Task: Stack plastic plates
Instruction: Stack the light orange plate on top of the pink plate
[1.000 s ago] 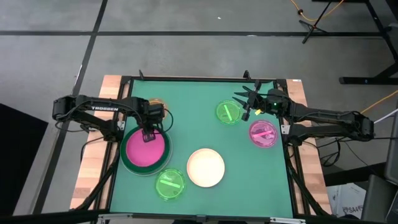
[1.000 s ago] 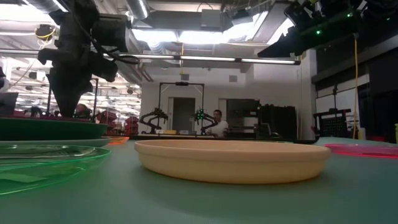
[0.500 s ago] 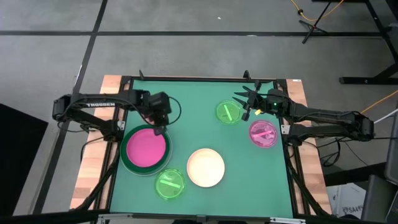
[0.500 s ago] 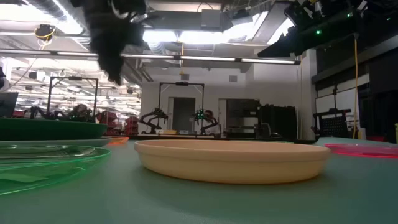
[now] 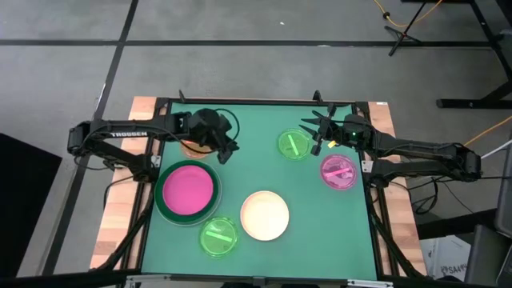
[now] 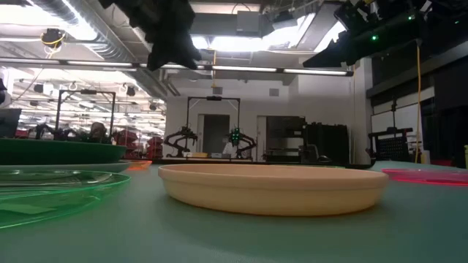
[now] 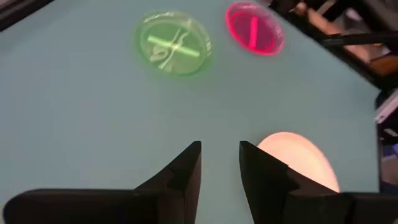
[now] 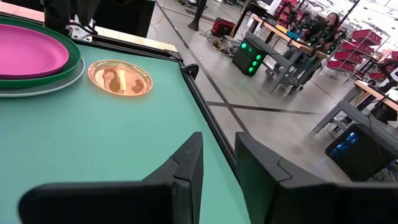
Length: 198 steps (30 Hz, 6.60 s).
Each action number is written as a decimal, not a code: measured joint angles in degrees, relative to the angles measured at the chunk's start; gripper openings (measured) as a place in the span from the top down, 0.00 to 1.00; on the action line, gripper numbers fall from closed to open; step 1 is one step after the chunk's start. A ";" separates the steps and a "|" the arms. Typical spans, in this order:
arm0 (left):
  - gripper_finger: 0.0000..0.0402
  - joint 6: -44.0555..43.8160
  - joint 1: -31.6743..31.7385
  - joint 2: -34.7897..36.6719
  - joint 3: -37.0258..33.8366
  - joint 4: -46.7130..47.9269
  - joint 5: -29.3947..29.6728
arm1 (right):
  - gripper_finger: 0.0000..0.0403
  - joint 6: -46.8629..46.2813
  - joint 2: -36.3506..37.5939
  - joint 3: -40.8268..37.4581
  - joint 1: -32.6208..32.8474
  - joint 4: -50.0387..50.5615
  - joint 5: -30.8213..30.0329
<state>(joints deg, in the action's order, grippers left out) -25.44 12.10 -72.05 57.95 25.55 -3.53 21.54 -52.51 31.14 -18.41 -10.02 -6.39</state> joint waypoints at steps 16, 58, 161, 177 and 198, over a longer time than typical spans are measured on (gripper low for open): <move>0.75 -0.06 -12.75 -11.19 -0.02 -9.83 8.48 | 0.79 -0.02 0.00 -0.02 0.02 0.09 0.04; 0.75 -5.77 -22.26 -32.23 -0.03 -19.15 12.57 | 0.79 -0.01 0.00 -0.02 0.02 1.26 0.02; 0.99 2.07 -14.23 8.58 -13.38 14.65 12.03 | 0.79 -0.02 -0.20 -0.02 0.00 4.22 -0.66; 0.99 -6.05 -14.26 24.35 -24.06 20.03 12.46 | 0.79 -0.02 -0.20 -0.02 0.02 4.19 -0.63; 0.97 -7.23 -14.26 27.96 -24.09 37.71 14.91 | 0.79 -0.01 -0.20 -0.02 0.01 4.17 -0.66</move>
<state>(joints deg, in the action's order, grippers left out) -32.67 -2.15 -44.10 33.87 63.25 11.38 21.53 -52.71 31.11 -18.40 -5.85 -7.05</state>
